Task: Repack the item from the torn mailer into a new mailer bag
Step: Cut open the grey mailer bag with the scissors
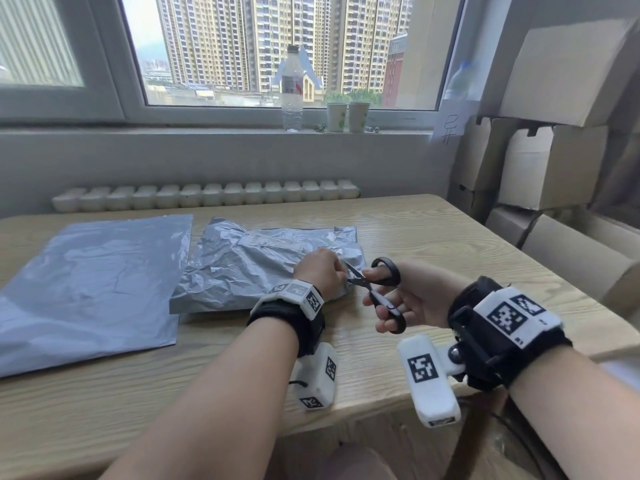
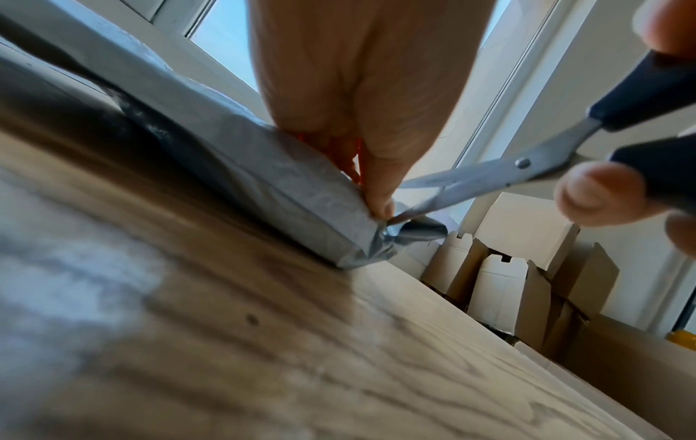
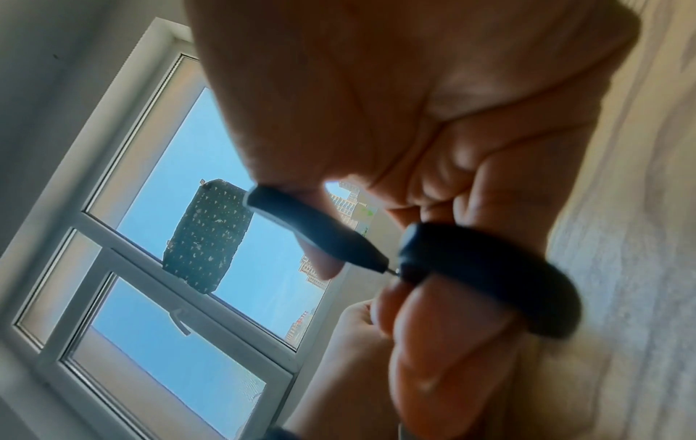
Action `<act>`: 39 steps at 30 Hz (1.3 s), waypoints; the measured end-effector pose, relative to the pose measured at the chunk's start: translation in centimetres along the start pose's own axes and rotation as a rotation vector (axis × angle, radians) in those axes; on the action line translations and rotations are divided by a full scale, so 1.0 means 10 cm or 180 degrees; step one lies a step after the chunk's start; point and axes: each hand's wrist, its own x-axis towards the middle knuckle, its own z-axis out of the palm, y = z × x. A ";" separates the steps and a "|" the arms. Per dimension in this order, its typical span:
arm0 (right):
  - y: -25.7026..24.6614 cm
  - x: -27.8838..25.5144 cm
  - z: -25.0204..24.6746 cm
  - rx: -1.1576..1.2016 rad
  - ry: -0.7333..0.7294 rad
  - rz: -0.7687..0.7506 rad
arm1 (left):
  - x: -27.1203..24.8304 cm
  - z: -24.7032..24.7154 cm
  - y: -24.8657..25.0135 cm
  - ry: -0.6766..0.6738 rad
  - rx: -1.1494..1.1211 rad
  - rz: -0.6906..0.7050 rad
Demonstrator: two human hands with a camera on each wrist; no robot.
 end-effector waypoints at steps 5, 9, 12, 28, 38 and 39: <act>0.05 0.07 0.09 0.0092 0.0187 -0.0129 | 0.00 -0.01 -0.02 0.0032 -0.0261 -0.0065; 0.06 0.08 0.14 0.0218 0.0308 -0.0255 | -0.03 -0.03 -0.03 0.0143 -0.0406 -0.0073; 0.07 0.07 0.18 0.0282 0.0400 -0.0367 | -0.05 -0.06 -0.03 0.0127 -0.0487 -0.0047; 0.11 -0.02 0.12 0.0221 0.0421 -0.0592 | 0.05 -0.13 -0.07 0.0193 -0.0234 -0.0226; 0.17 0.12 0.18 0.0130 0.0129 -0.0299 | 0.11 -0.14 -0.15 0.0257 -0.0396 -0.0036; 0.15 0.13 0.18 0.0134 0.0109 -0.0263 | 0.12 -0.15 -0.16 0.0237 -0.0423 0.0010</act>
